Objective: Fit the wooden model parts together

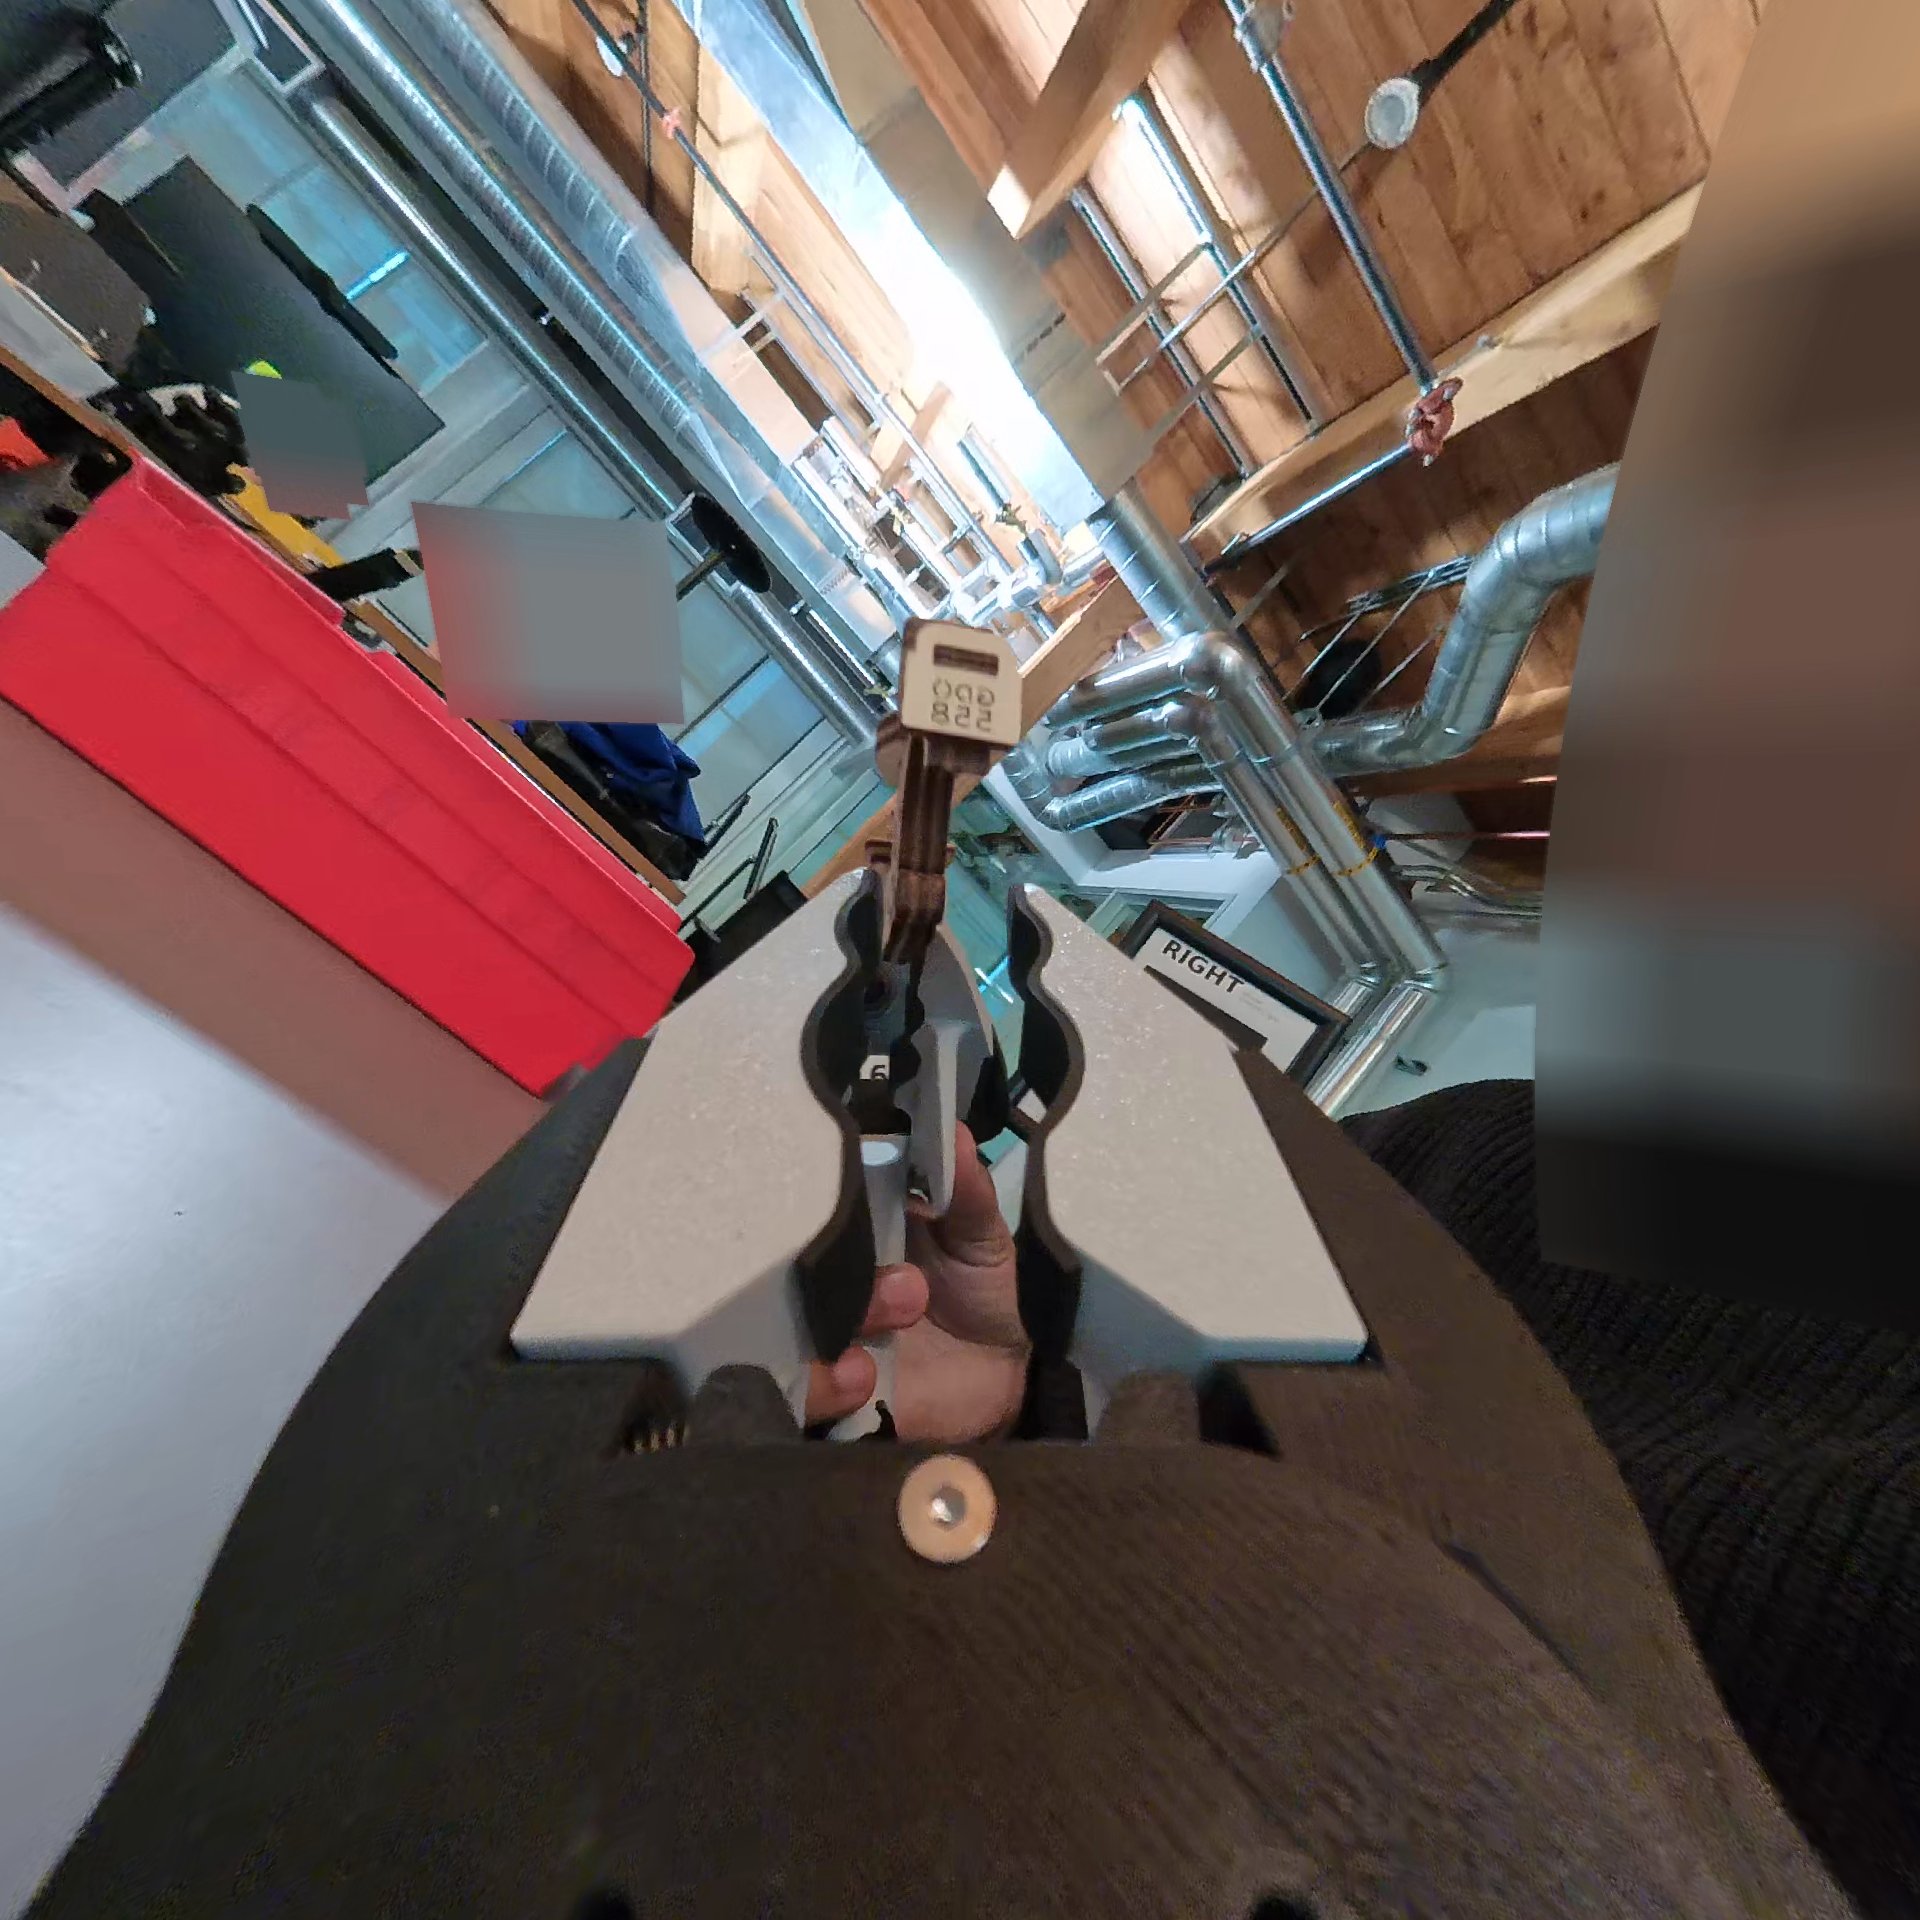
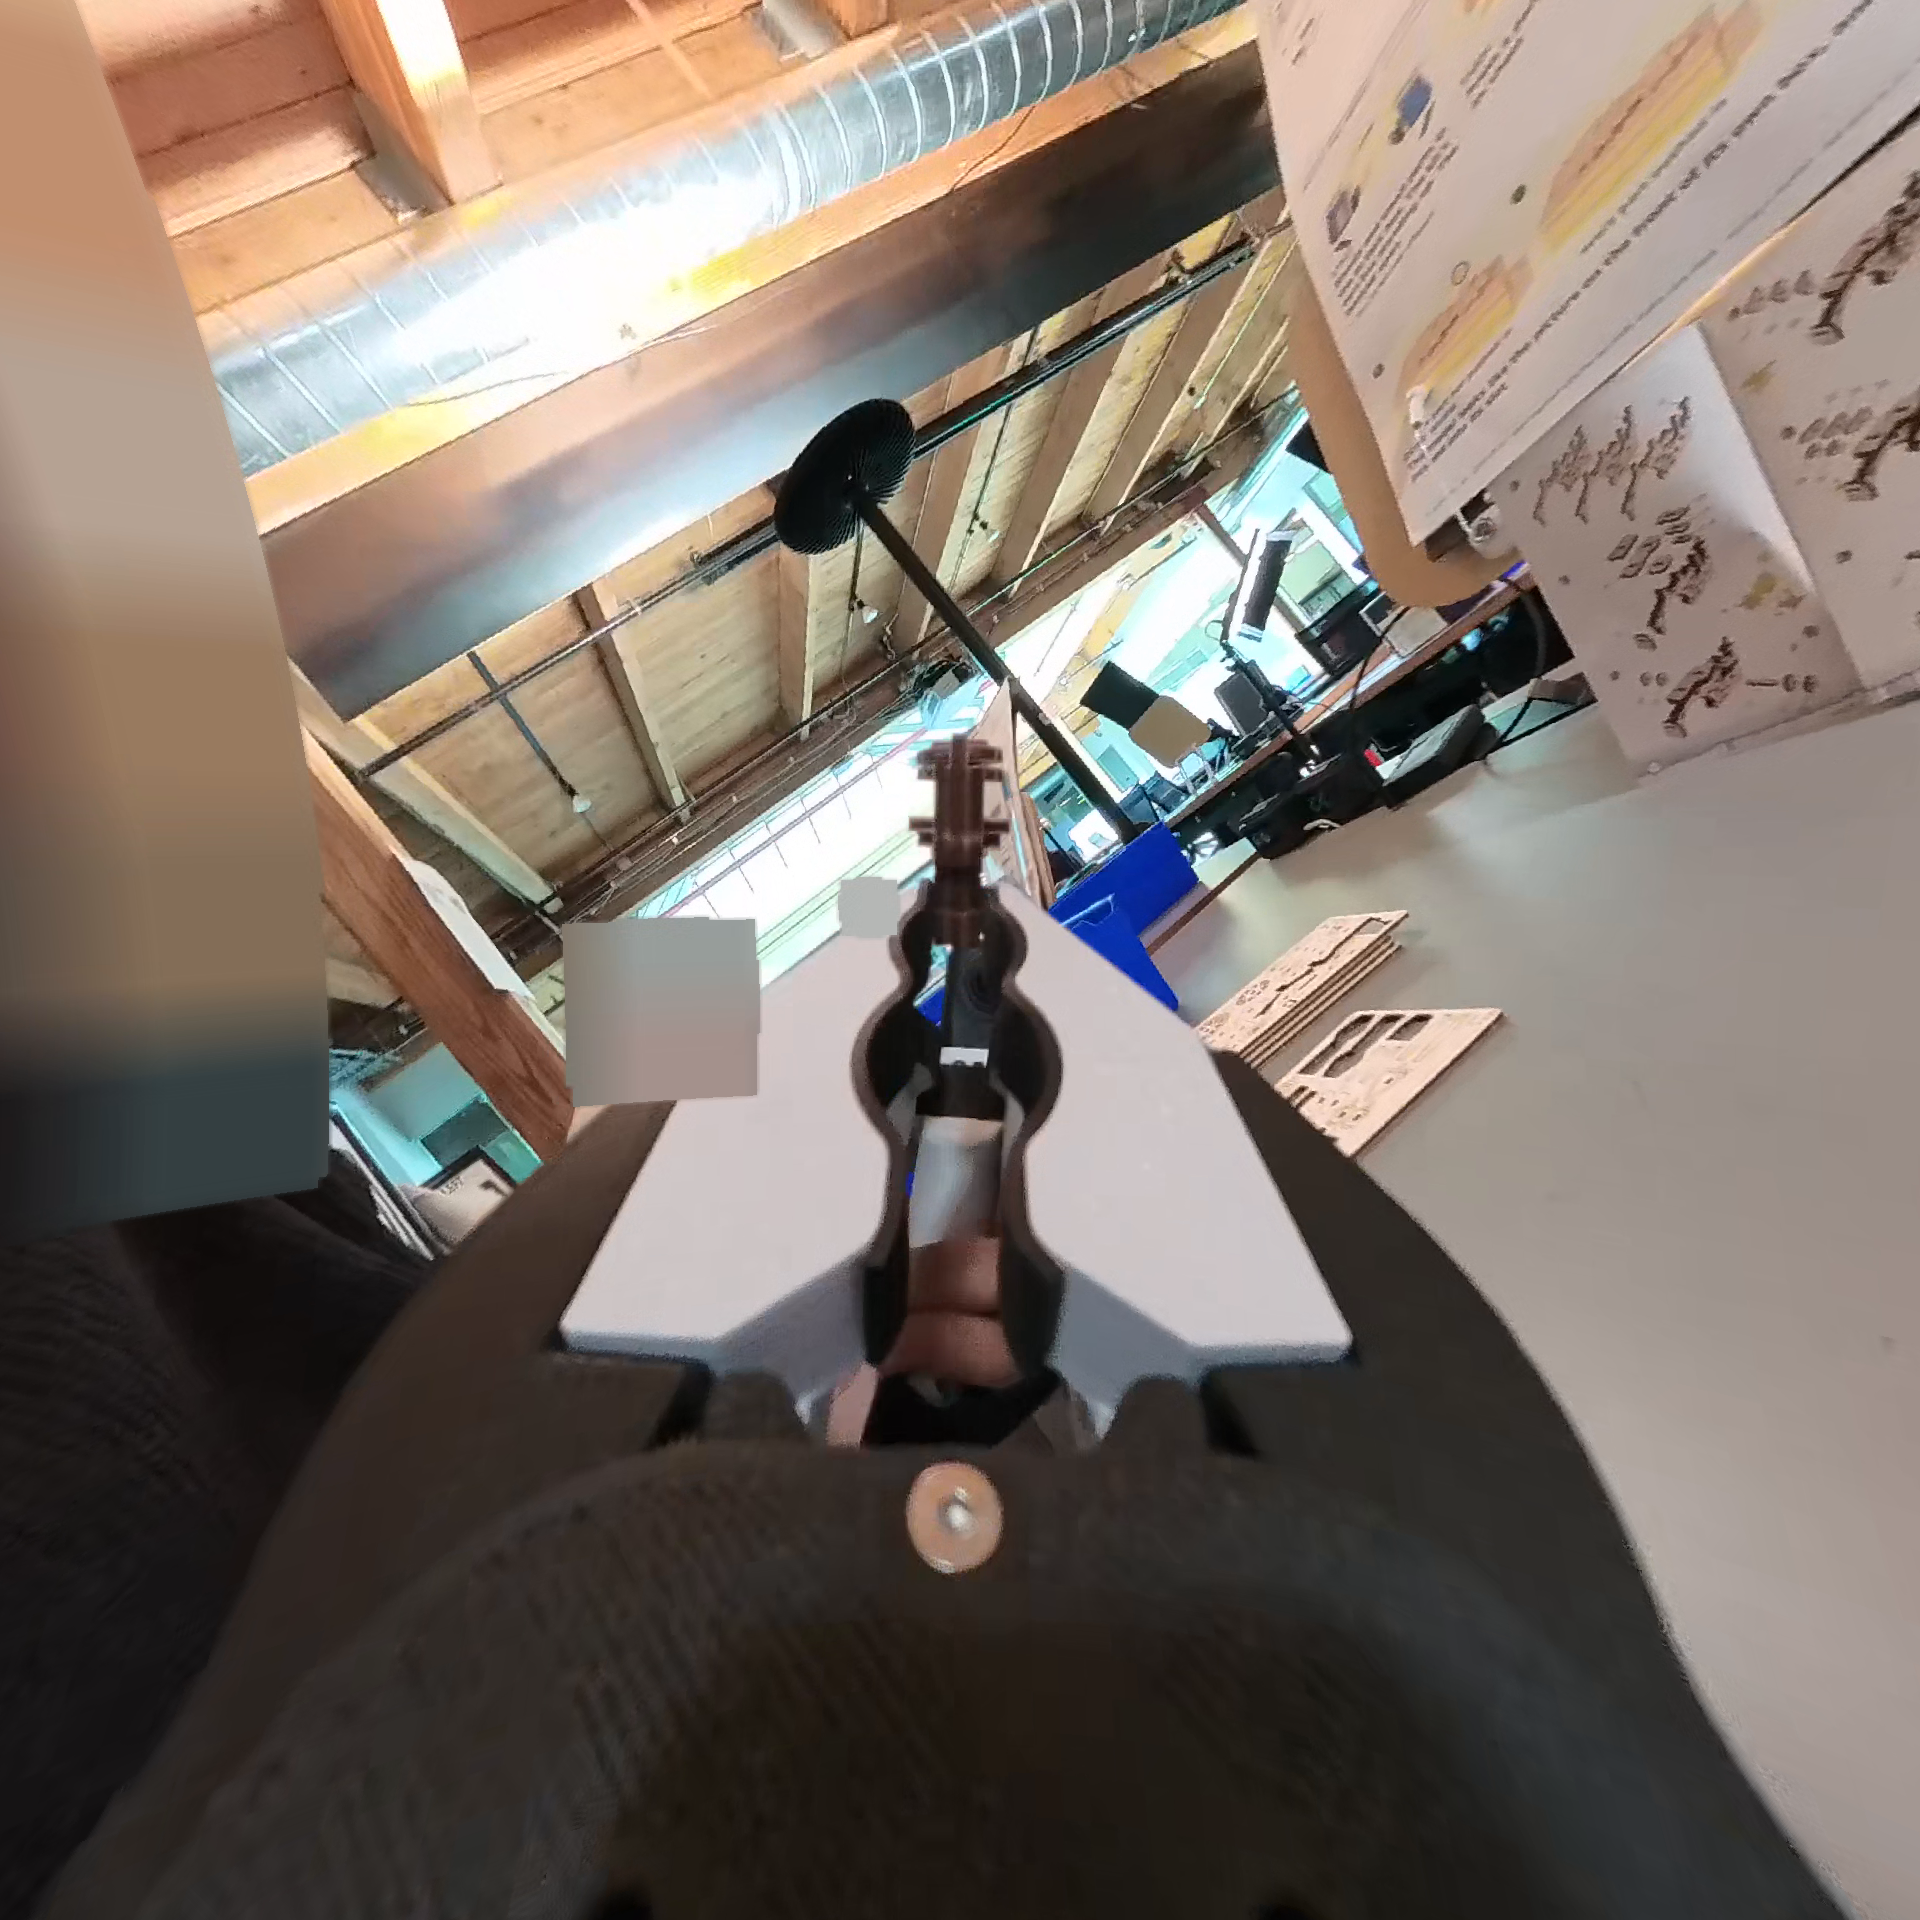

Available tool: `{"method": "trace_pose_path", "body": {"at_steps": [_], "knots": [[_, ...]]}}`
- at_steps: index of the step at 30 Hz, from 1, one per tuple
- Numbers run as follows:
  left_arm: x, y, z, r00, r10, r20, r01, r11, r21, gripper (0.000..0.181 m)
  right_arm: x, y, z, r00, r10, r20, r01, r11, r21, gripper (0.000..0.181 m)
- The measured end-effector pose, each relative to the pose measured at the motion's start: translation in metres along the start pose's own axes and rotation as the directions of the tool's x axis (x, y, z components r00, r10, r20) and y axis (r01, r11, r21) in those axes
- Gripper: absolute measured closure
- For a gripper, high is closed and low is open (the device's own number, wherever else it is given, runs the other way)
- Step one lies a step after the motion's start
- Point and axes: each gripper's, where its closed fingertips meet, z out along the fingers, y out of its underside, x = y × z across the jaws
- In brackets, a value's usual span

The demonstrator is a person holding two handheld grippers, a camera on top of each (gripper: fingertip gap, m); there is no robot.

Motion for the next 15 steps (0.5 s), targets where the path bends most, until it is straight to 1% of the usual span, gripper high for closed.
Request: {"method": "trace_pose_path", "body": {"at_steps": [3,7,15], "knots": [[0.000,0.005,0.002,1.000,-0.023,-0.006,0.023,1.000,-0.001,0.162,-0.001,0.005,0.002,1.000,0.009,-0.005,-0.009,1.000,0.008,0.174],[-0.001,0.002,0.000,0.998,-0.060,-0.025,0.061,0.998,0.029,0.172,-0.005,0.012,0.005,1.000,-0.011,-0.010,0.011,1.000,0.001,0.174],[-0.001,0.001,-0.001,0.994,-0.097,-0.053,0.099,0.995,0.029,0.172,-0.005,0.014,0.006,0.997,-0.080,-0.024,0.079,0.997,-0.022,0.174]]}}
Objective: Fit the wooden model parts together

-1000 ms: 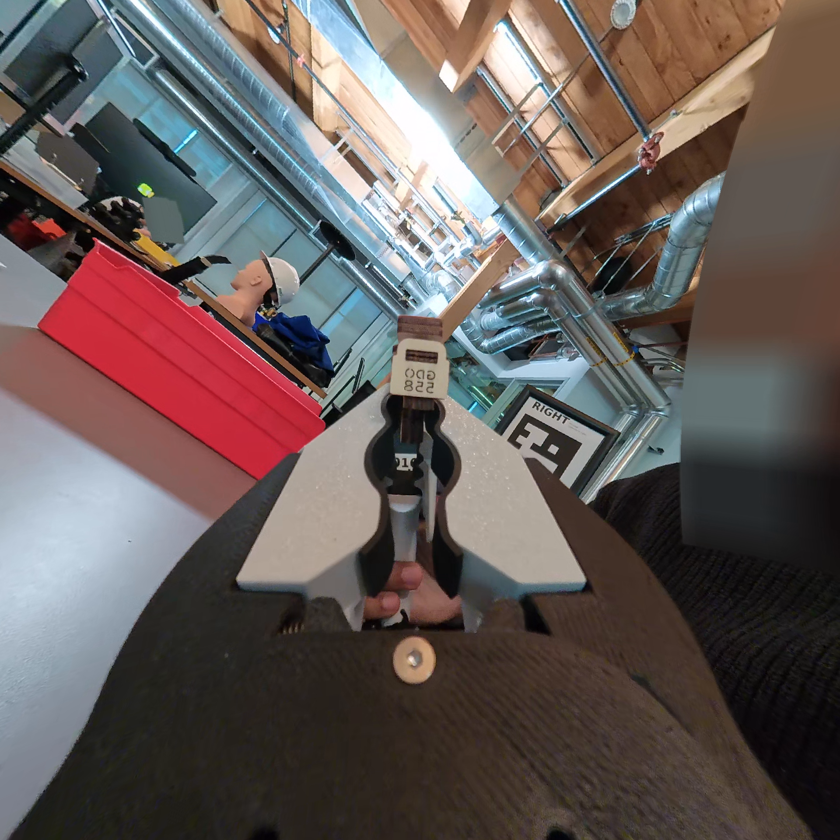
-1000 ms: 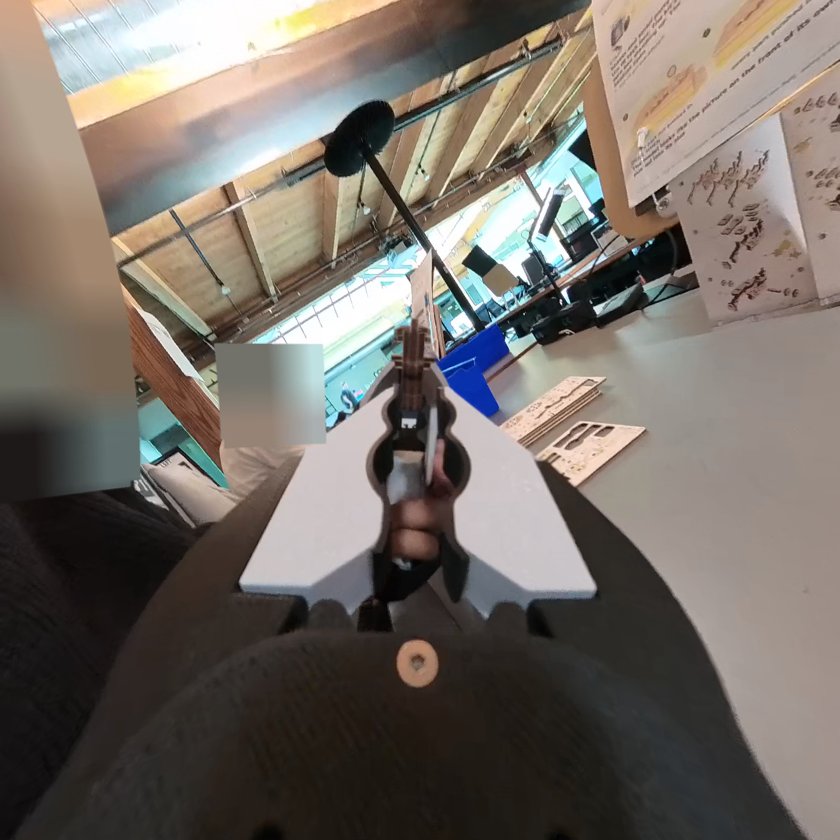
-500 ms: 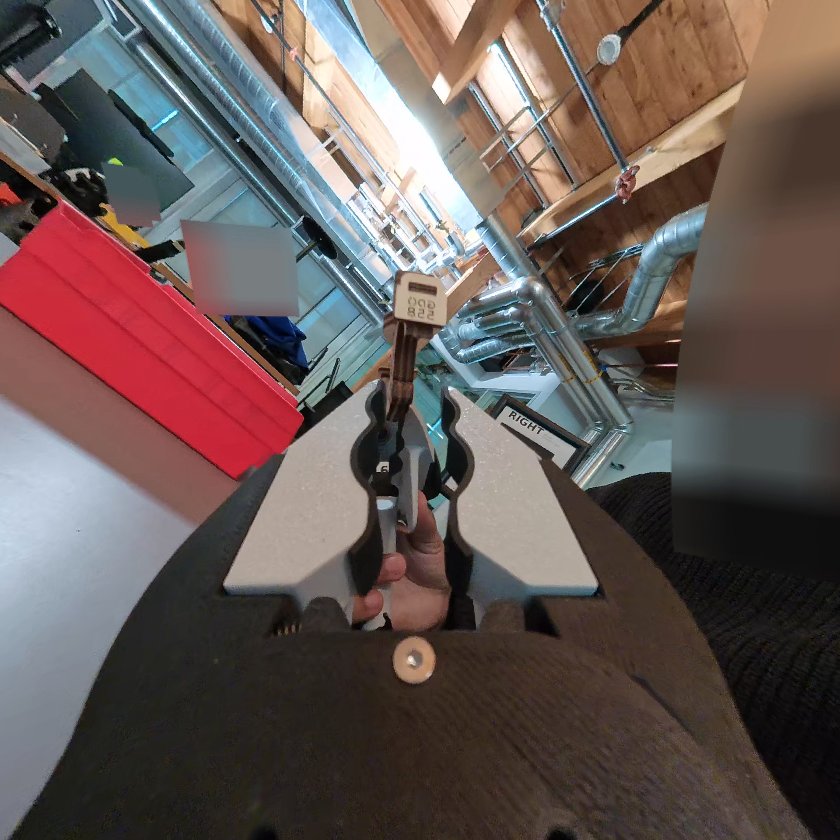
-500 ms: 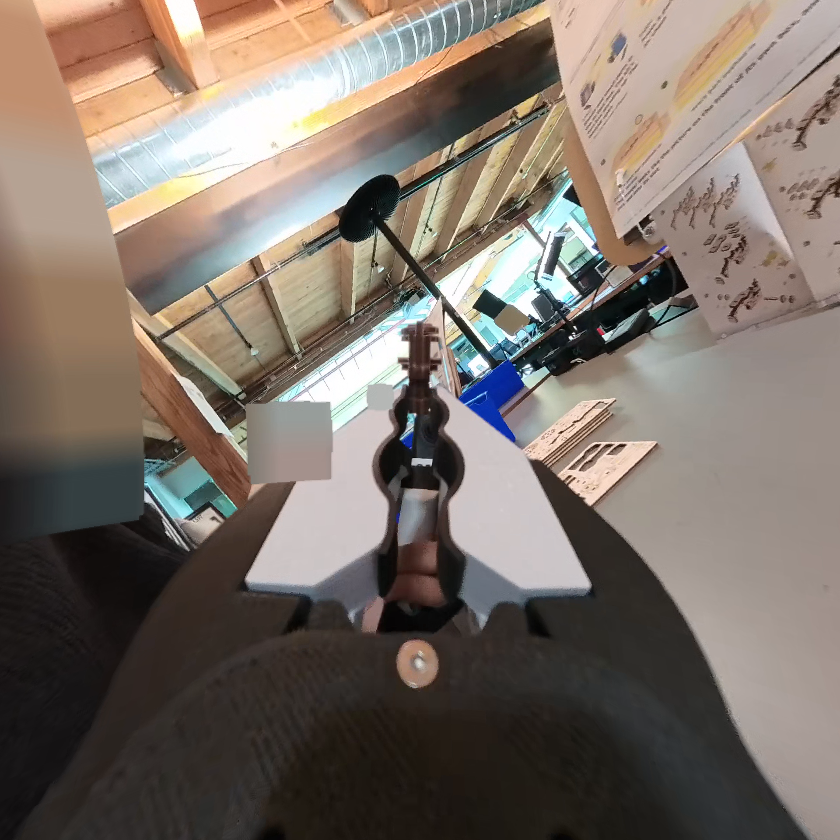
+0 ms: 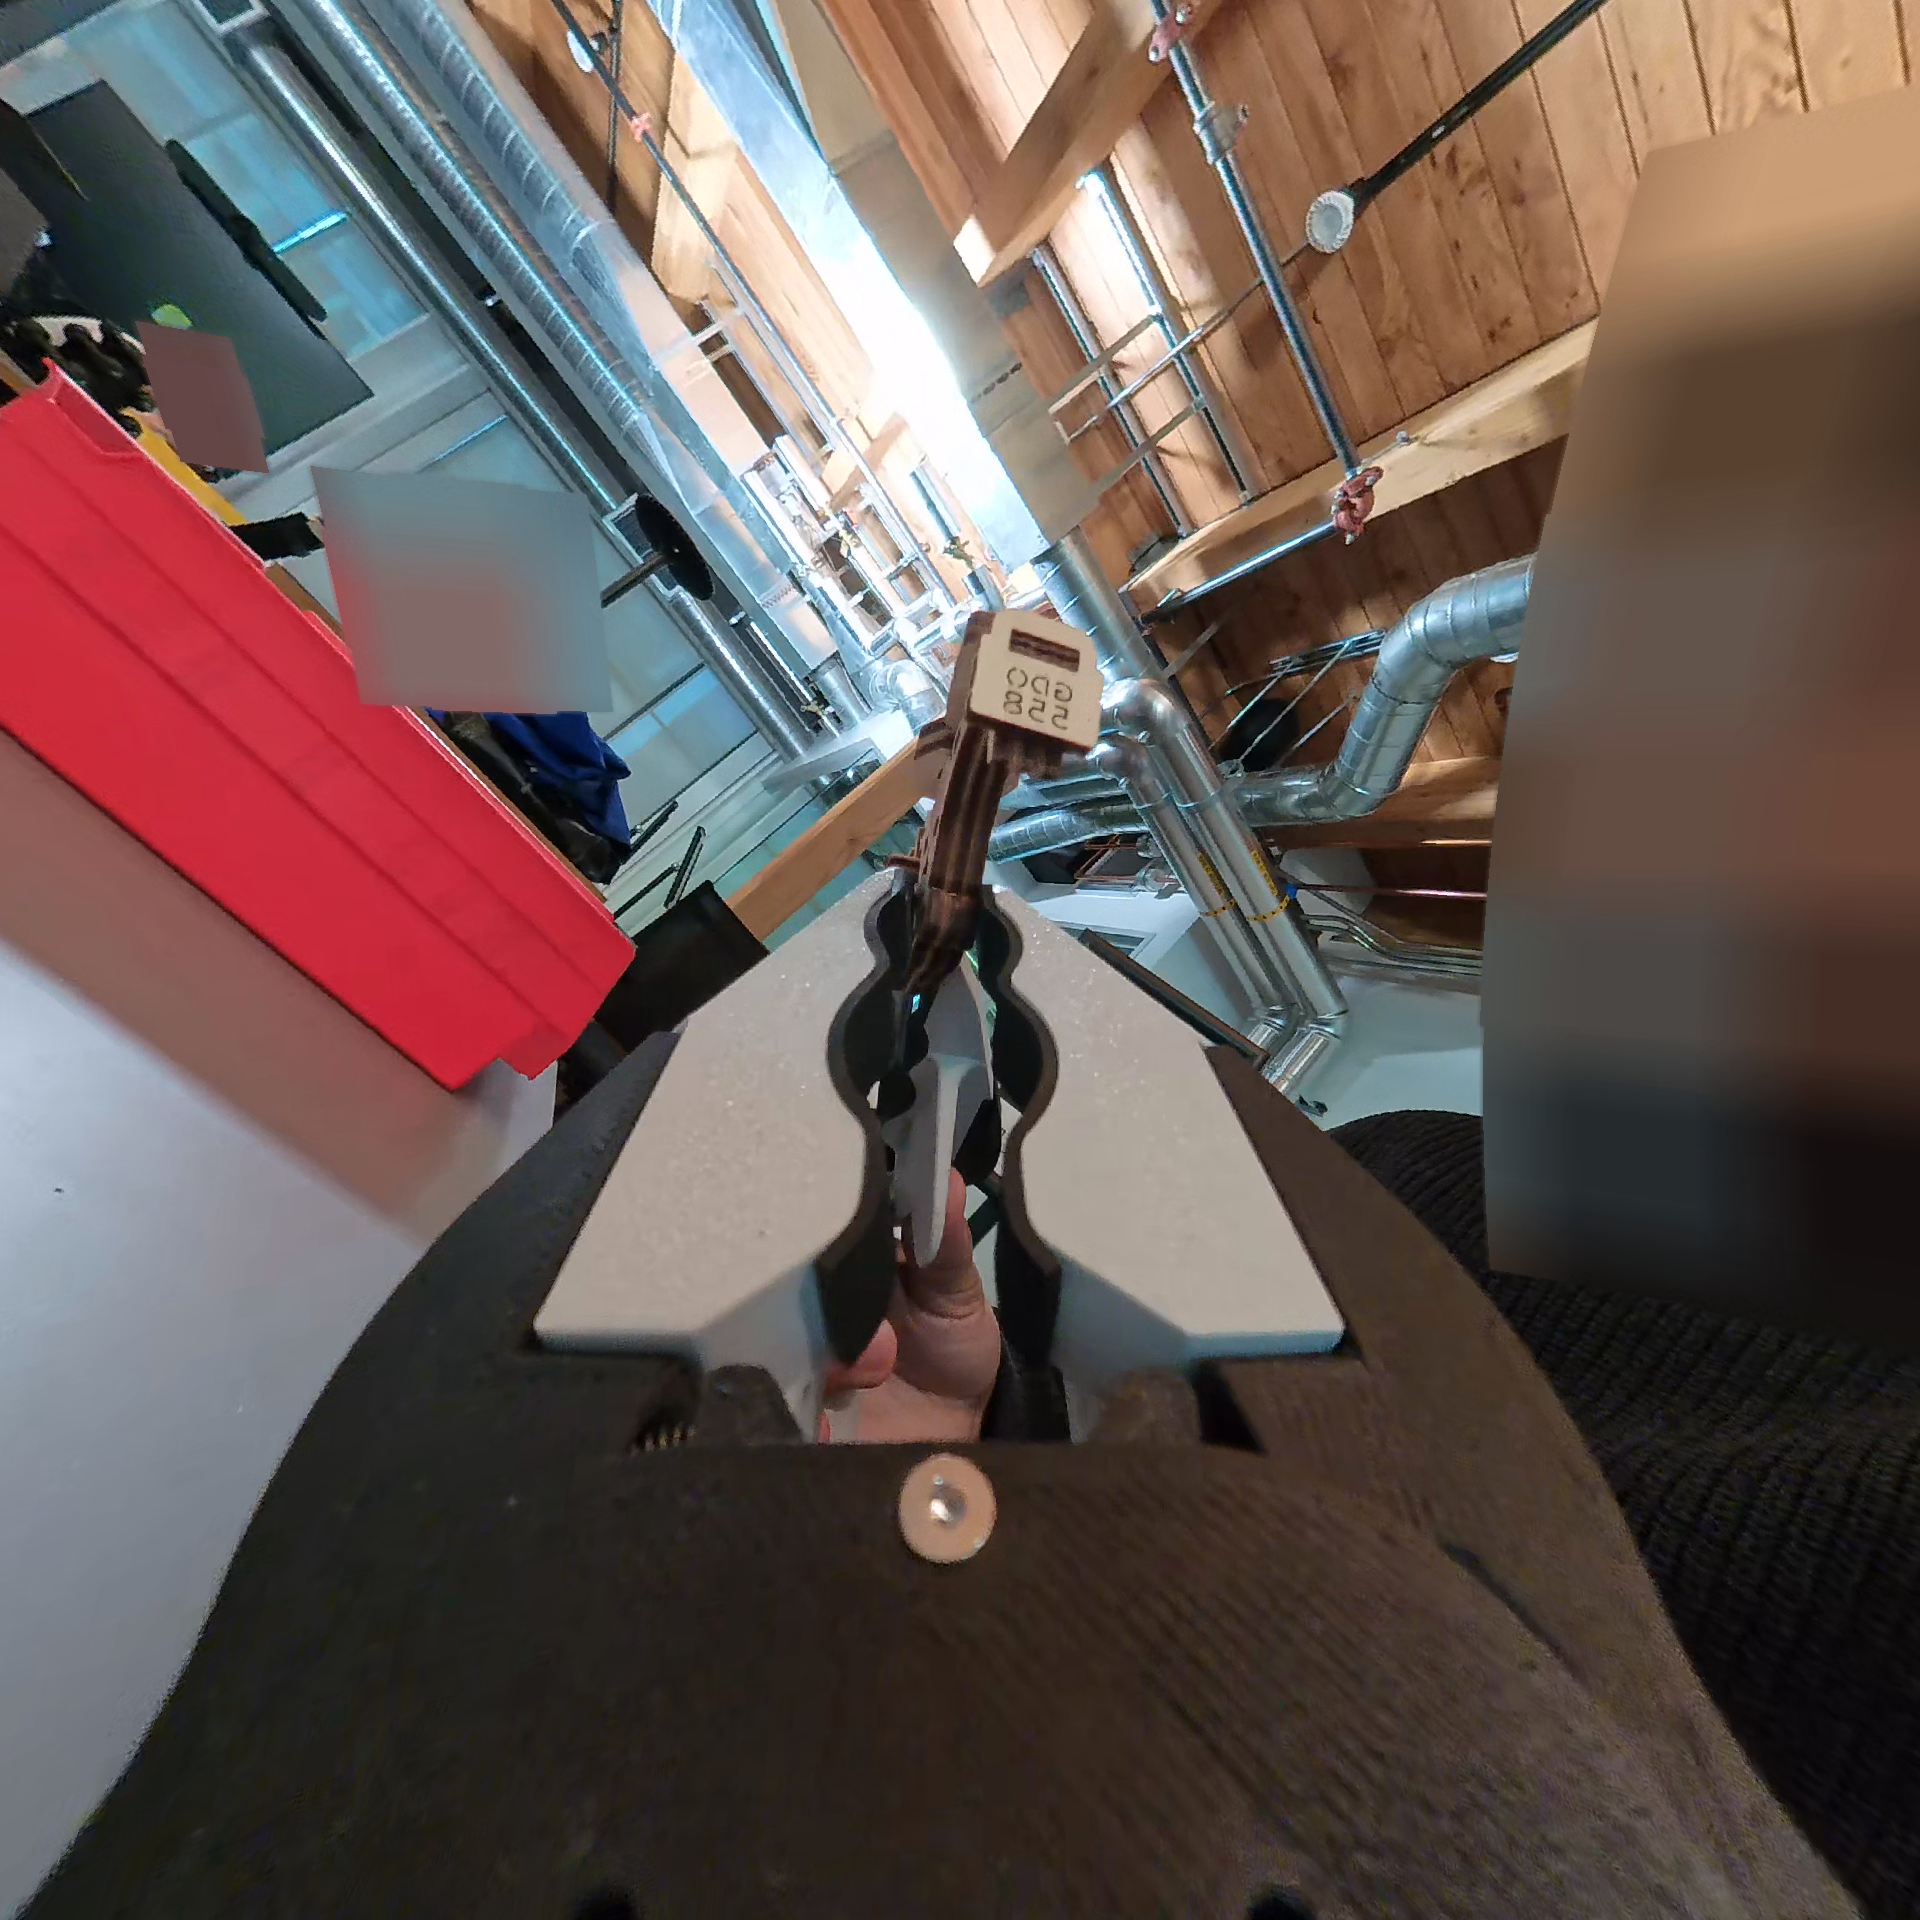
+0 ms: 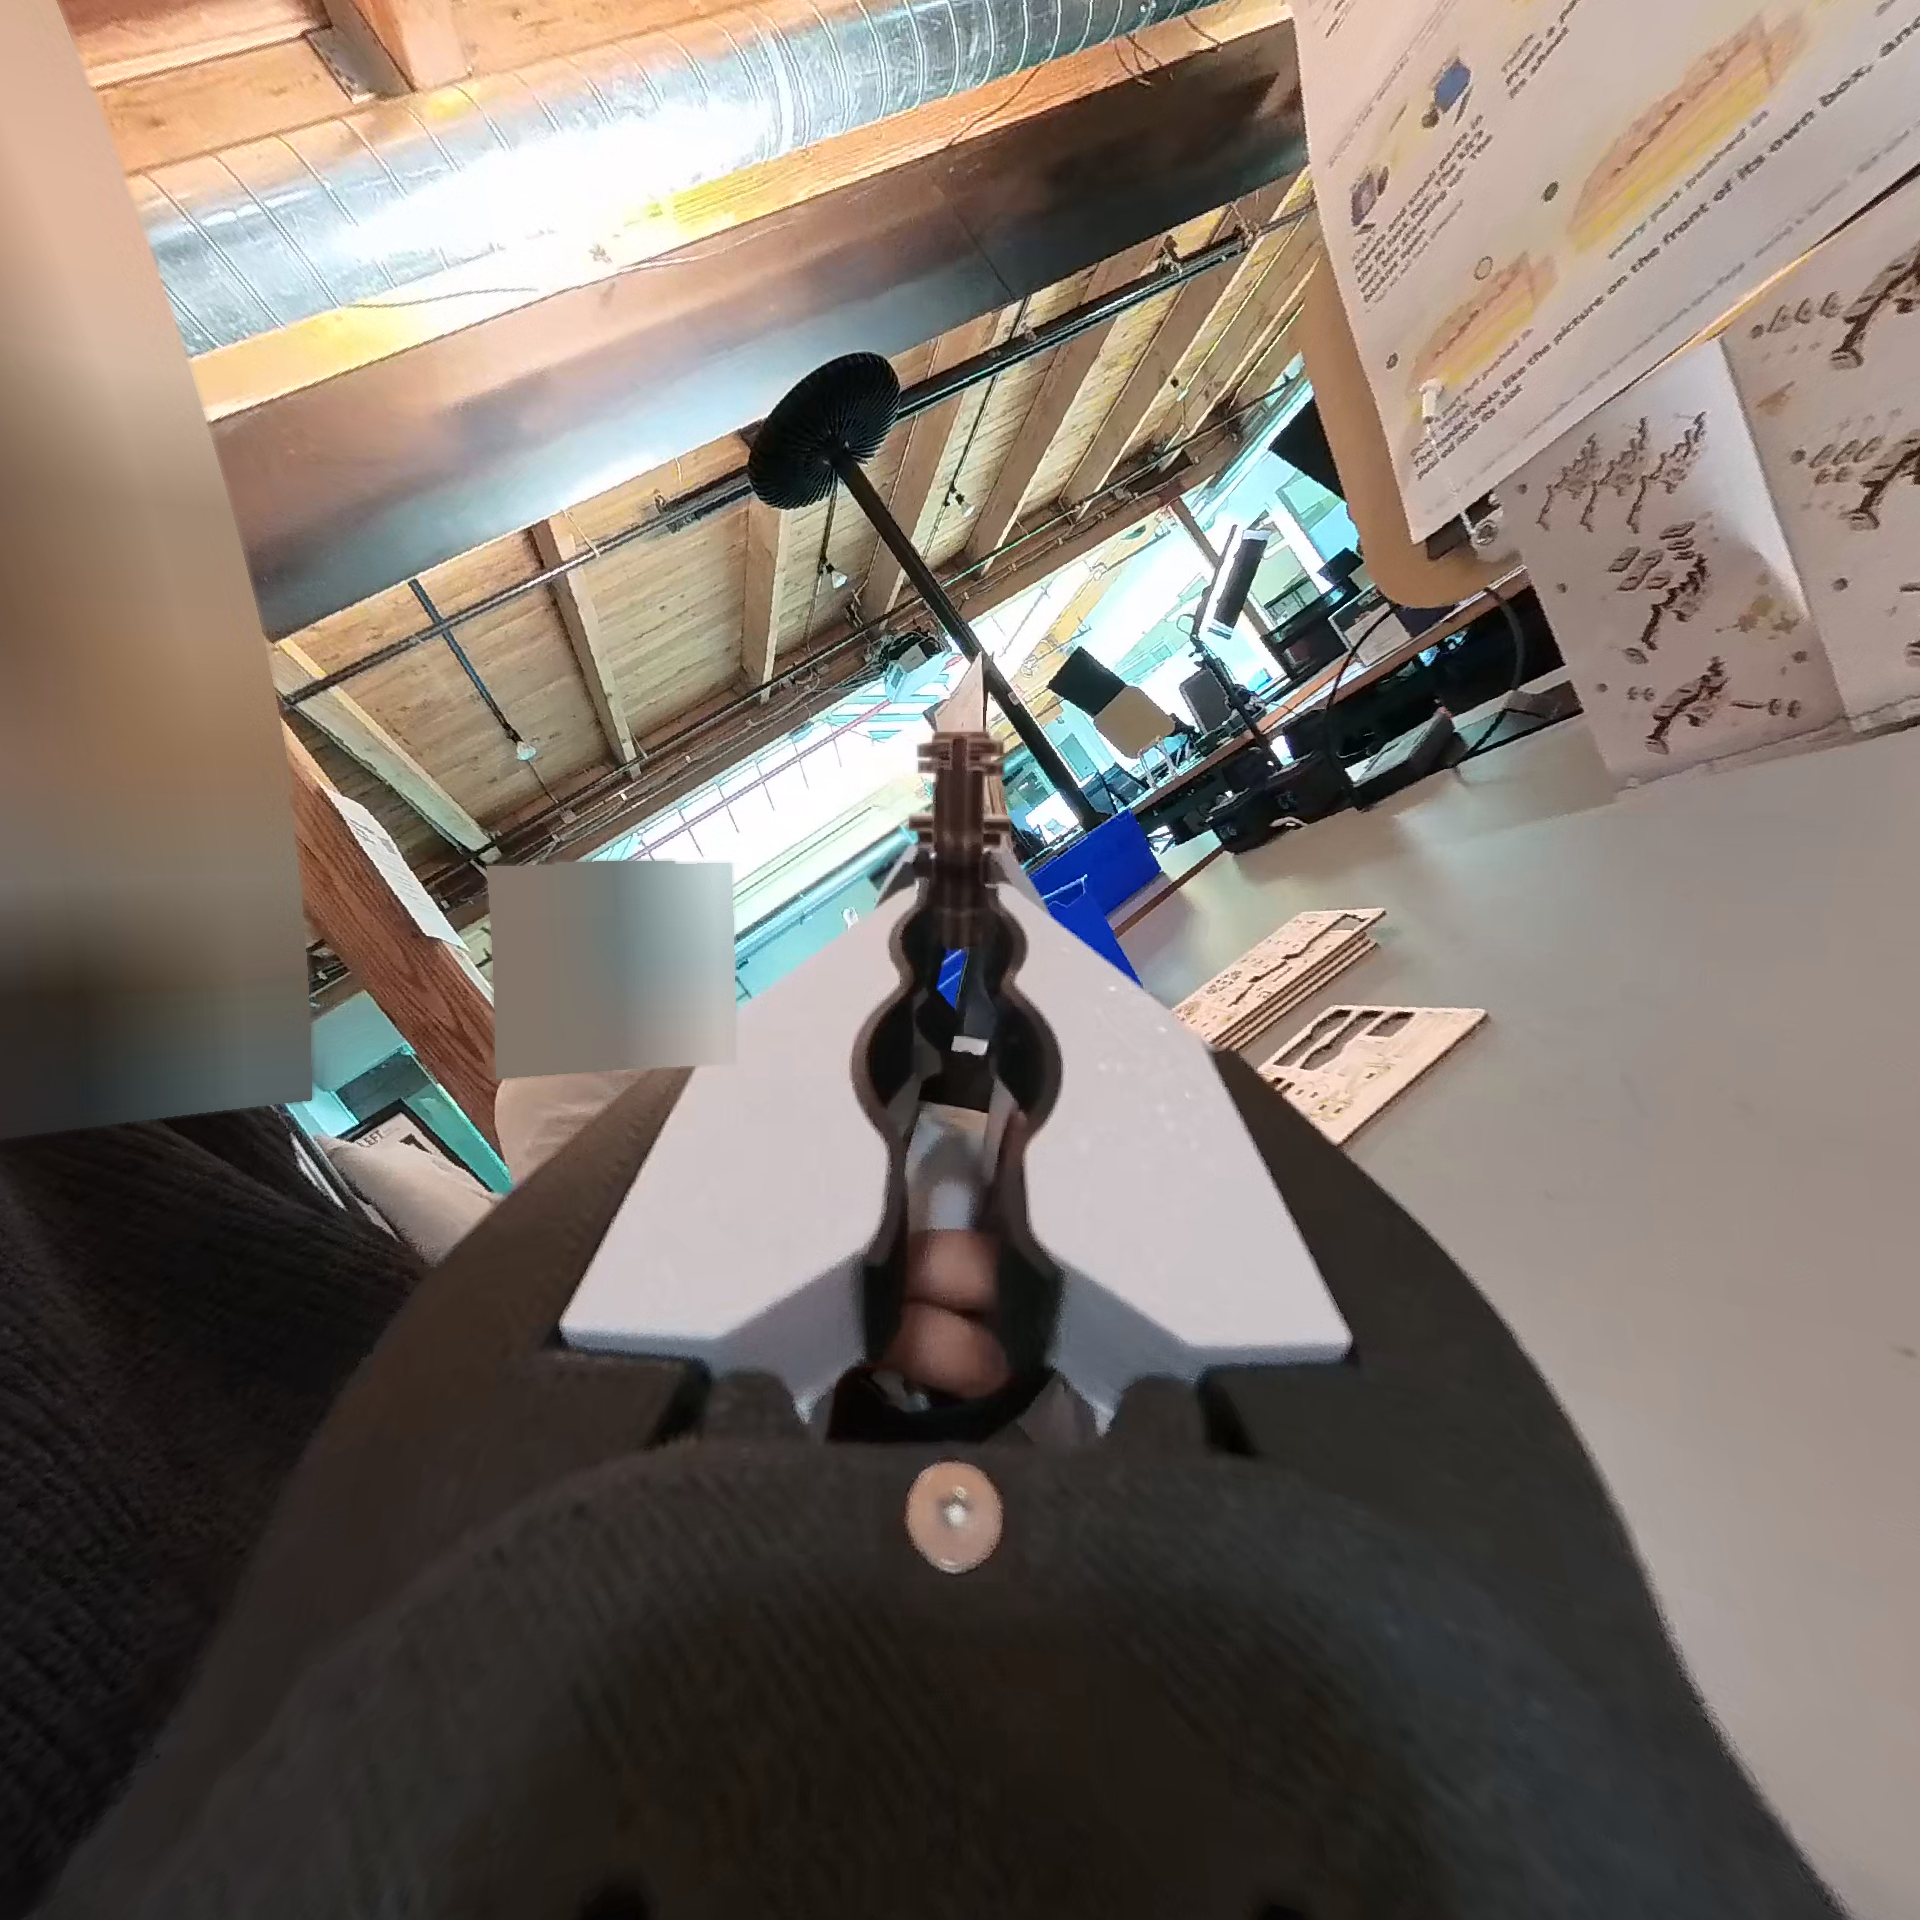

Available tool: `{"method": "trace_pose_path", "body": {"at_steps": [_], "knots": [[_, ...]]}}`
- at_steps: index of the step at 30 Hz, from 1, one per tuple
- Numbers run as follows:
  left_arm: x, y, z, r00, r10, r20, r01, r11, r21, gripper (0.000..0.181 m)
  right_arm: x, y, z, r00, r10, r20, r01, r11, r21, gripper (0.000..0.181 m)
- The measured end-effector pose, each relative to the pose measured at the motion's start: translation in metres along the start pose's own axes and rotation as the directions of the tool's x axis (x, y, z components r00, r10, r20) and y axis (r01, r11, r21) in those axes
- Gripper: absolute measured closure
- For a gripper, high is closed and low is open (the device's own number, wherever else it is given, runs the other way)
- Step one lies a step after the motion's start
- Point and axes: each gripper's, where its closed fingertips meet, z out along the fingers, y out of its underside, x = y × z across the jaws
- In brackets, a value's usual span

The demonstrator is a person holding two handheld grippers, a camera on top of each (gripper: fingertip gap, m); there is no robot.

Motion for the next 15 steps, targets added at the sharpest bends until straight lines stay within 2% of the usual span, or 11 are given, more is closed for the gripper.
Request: {"method": "trace_pose_path", "body": {"at_steps": [4,15], "knots": [[-0.0008,0.0020,0.0006,1.000,-0.018,-0.012,0.017,1.000,-0.022,0.171,0.0005,-0.0001,-0.0001,1.000,-0.002,0.003,0.002,1.000,-0.010,0.174],[0.0043,0.0022,-0.0001,0.998,0.058,-0.016,-0.059,0.995,-0.084,0.175,-0.0075,0.0039,0.0020,0.998,0.036,0.052,-0.032,0.997,-0.070,0.173]]}}
